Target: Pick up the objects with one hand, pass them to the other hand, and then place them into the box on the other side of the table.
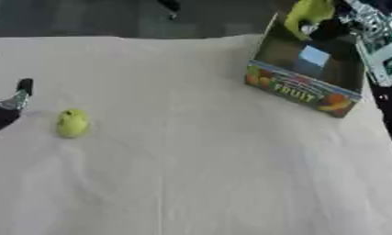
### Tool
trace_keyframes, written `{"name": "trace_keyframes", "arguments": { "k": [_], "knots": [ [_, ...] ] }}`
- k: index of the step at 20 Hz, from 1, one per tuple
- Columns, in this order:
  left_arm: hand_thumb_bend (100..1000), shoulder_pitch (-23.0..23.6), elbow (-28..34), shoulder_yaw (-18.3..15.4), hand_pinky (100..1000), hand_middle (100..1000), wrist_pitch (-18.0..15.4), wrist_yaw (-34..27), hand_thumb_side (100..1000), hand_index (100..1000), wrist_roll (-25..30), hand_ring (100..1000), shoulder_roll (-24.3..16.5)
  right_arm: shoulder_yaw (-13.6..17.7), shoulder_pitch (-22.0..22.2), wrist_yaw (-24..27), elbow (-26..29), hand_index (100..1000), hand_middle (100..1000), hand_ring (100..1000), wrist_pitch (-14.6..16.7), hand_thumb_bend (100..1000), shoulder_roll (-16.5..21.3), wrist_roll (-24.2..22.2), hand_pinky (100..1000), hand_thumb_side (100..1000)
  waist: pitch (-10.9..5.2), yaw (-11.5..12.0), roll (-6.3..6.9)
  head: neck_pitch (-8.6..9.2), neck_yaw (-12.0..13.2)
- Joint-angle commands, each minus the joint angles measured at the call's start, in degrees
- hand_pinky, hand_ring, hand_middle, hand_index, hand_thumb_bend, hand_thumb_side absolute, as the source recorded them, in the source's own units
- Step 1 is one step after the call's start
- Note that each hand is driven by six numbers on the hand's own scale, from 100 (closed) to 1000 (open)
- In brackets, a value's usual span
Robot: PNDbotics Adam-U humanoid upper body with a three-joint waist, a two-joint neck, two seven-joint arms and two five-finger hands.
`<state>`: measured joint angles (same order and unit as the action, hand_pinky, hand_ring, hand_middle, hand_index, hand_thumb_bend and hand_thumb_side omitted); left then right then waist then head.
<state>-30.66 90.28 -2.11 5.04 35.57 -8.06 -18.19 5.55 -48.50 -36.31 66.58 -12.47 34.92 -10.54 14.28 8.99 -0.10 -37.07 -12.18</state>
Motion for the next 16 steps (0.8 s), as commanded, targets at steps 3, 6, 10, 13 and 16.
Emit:
{"name": "trace_keyframes", "arguments": {
  "k": [3, 6, 10, 13, 16],
  "knots": [
    [450, -0.5, 1.4, -1.6, 720, 623, 0.4, -0.6, 293, 797, -0.8, 705, -2.4, 0.2, -1.4, -3.2, -3.5, 579, 391, 1000, 2.7, 100, 2.3, -0.2, 951, 100, -0.68, 0.3, 0.12, 0.63, -0.3],
    [451, -0.5, 1.4, -1.9, 720, 623, 0.6, -0.7, 293, 797, -1.2, 705, -2.6, 0.2, -1.3, -4.9, -4.5, 697, 501, 1000, 4.2, 100, 2.4, -0.9, 970, 100, -0.65, 0.3, 0.08, 0.22, 0.1],
    [452, -0.5, 1.4, -2.1, 719, 623, 0.9, -0.7, 296, 797, -1.6, 705, -2.6, 0.2, -1.4, -7.0, -5.4, 929, 810, 1000, 6.6, 100, 2.4, -2.6, 1000, 244, -0.64, 0.3, 0.09, -0.18, 0.9],
    [452, -0.5, 1.3, -2.2, 719, 623, 1.1, -0.8, 298, 797, -1.9, 705, -2.6, 0.6, -1.4, -7.9, -5.4, 939, 837, 1000, 7.3, 100, 2.4, -3.5, 1000, 343, -0.64, 0.3, 0.09, -0.51, 1.1],
    [451, -0.3, 1.2, -2.3, 719, 623, 1.2, -0.8, 300, 797, -2.0, 705, -2.6, 0.8, -1.5, -8.9, -4.5, 944, 839, 1000, 7.1, 129, 2.5, -2.4, 1000, 368, -0.59, 0.3, 0.06, -0.73, 1.4]
  ]
}}
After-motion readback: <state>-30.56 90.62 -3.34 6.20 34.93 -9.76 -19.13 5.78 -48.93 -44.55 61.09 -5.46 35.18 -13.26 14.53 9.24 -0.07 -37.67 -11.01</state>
